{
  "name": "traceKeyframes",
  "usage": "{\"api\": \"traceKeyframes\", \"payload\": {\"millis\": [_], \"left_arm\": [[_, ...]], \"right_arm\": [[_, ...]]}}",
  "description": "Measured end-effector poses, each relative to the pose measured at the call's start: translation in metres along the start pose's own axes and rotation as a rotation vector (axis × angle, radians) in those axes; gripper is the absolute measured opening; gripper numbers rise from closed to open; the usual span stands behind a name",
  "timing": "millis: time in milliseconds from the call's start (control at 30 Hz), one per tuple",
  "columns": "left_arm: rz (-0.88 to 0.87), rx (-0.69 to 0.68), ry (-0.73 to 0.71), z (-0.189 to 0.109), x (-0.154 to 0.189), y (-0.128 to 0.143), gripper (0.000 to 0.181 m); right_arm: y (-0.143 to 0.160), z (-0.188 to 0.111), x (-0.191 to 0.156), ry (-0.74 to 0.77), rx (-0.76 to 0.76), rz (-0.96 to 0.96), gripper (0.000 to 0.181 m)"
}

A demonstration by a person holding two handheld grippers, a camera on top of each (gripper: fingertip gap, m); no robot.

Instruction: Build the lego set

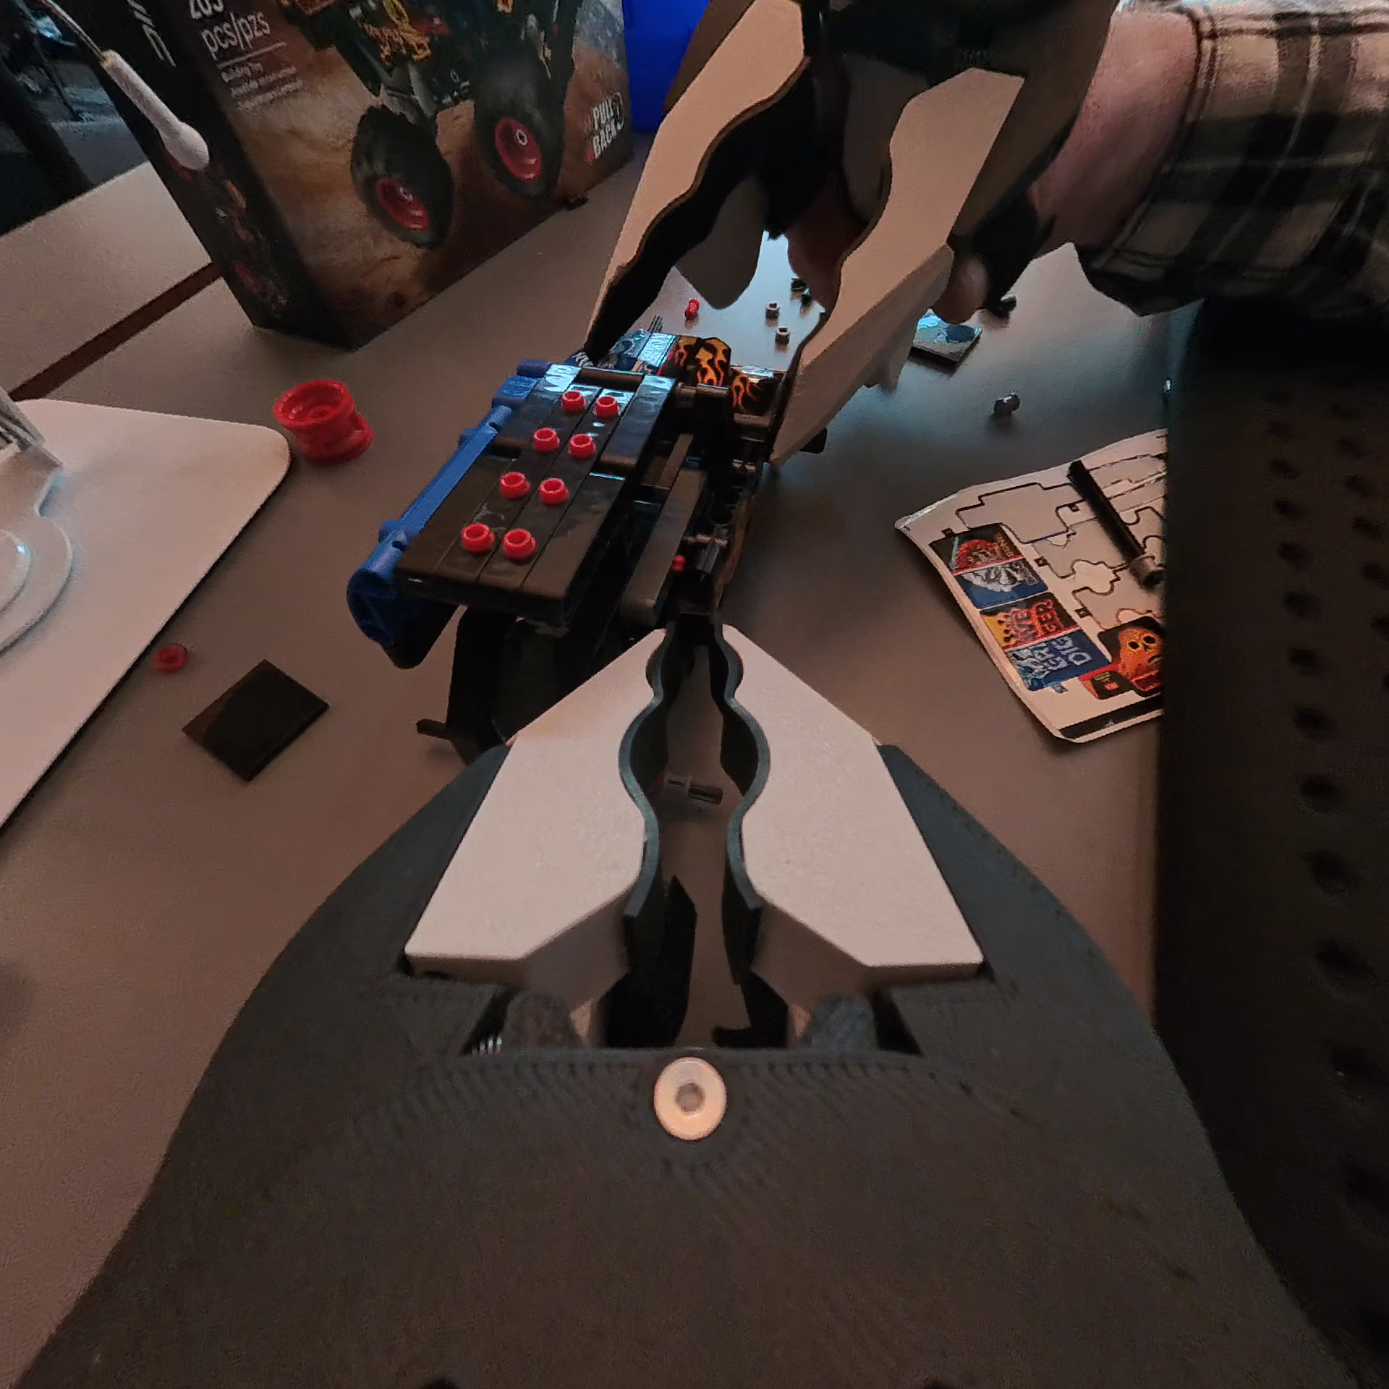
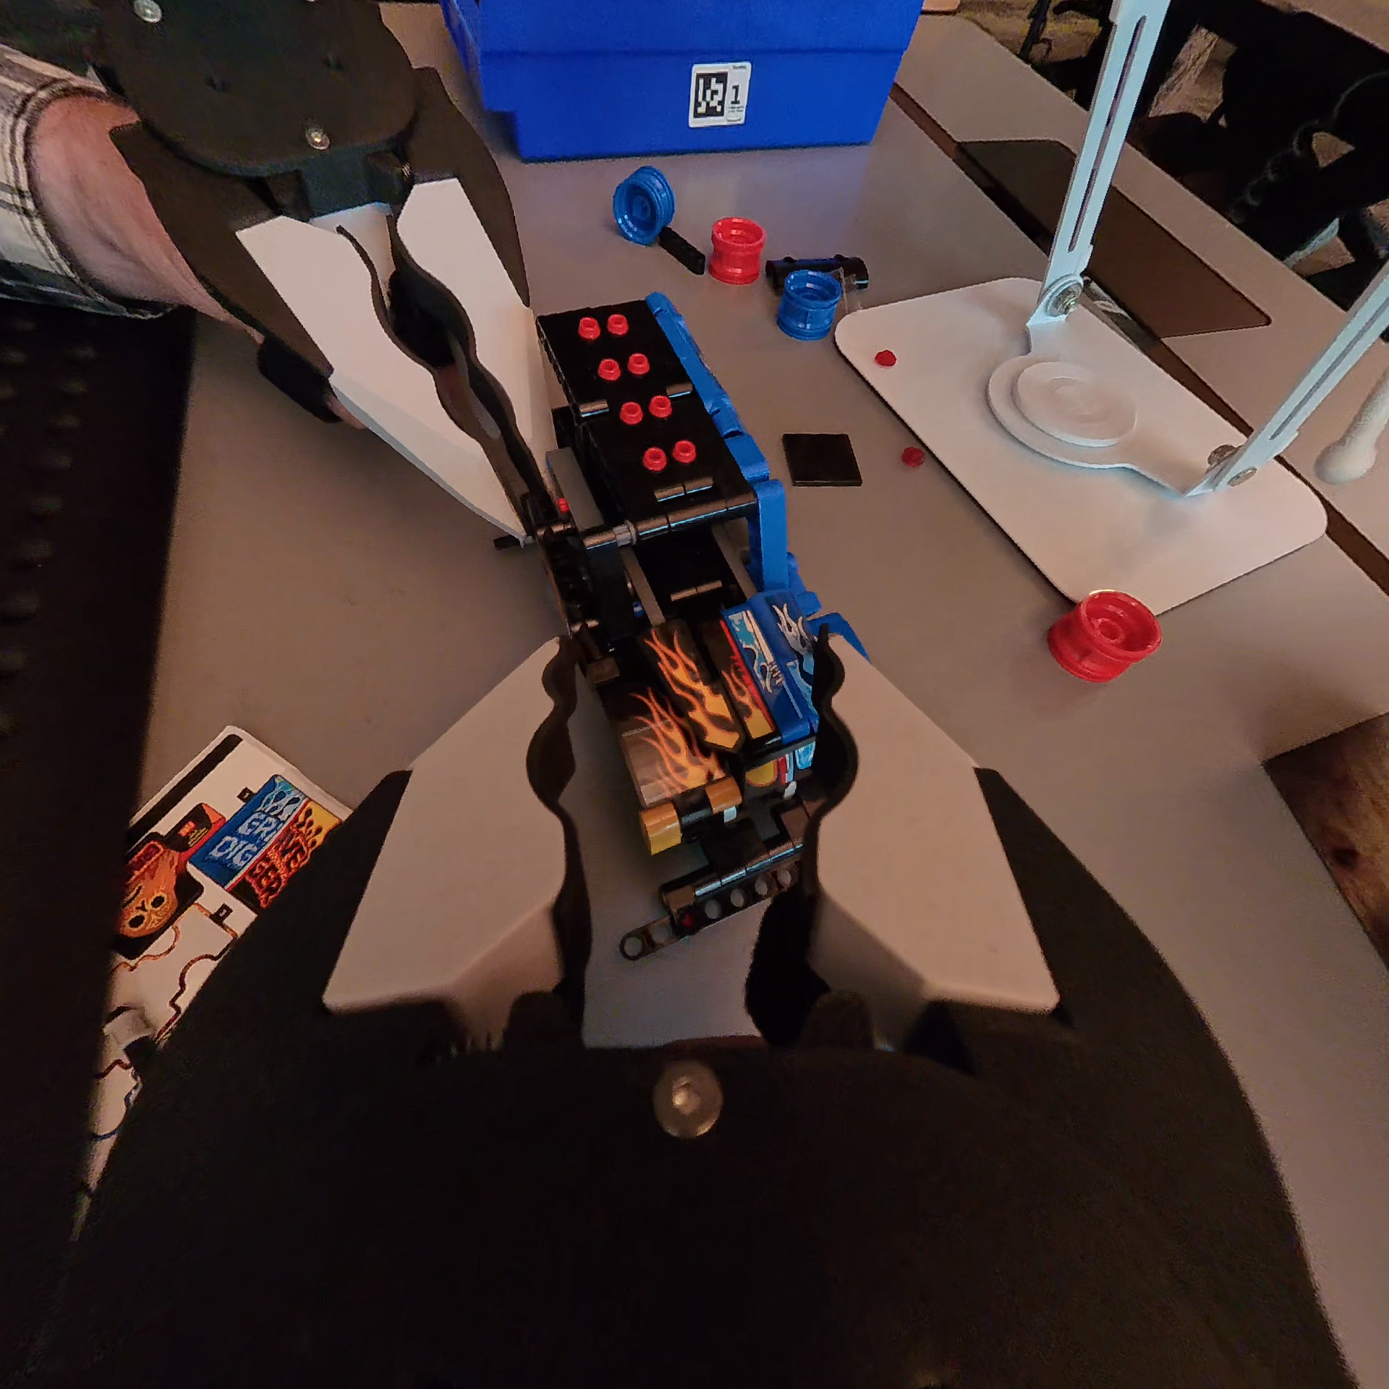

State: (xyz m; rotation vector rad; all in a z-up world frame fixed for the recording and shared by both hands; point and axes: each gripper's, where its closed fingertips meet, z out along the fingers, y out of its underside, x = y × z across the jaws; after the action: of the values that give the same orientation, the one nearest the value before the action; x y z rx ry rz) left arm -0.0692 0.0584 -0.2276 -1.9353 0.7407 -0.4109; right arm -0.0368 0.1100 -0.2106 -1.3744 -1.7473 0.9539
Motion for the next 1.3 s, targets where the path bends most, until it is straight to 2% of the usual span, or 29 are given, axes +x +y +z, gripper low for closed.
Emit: {"api": "traceKeyframes", "payload": {"millis": [233,467,667,933,1033,1133,1233,1300], "left_arm": [[0.044,-0.011,-0.003,0.001,0.000,-0.001,0.006],[0.115,-0.087,0.002,0.003,-0.001,-0.001,0.006],[0.189,-0.226,0.077,0.003,0.001,0.001,0.005],[0.298,-0.315,0.124,0.003,-0.002,0.001,0.004],[0.416,-0.470,0.239,0.015,0.020,0.027,0.006],[0.396,-0.416,0.227,0.025,0.028,0.023,0.006],[0.334,-0.313,0.153,0.004,0.014,0.002,0.006],[0.309,-0.296,0.126,-0.004,0.010,0.002,0.006]], "right_arm": [[0.000,0.004,0.000,0.002,-0.001,-0.011,0.064],[0.000,0.007,0.000,-0.011,0.000,-0.028,0.062],[-0.001,0.010,0.000,-0.030,-0.002,-0.038,0.061],[0.000,0.011,0.002,-0.030,-0.007,-0.043,0.059],[-0.002,0.015,-0.003,-0.041,-0.004,-0.060,0.059],[-0.003,0.013,-0.002,-0.038,0.013,-0.043,0.060],[-0.004,0.012,-0.004,-0.048,0.007,-0.049,0.060],[-0.006,0.012,-0.007,-0.069,0.018,-0.041,0.055]]}}
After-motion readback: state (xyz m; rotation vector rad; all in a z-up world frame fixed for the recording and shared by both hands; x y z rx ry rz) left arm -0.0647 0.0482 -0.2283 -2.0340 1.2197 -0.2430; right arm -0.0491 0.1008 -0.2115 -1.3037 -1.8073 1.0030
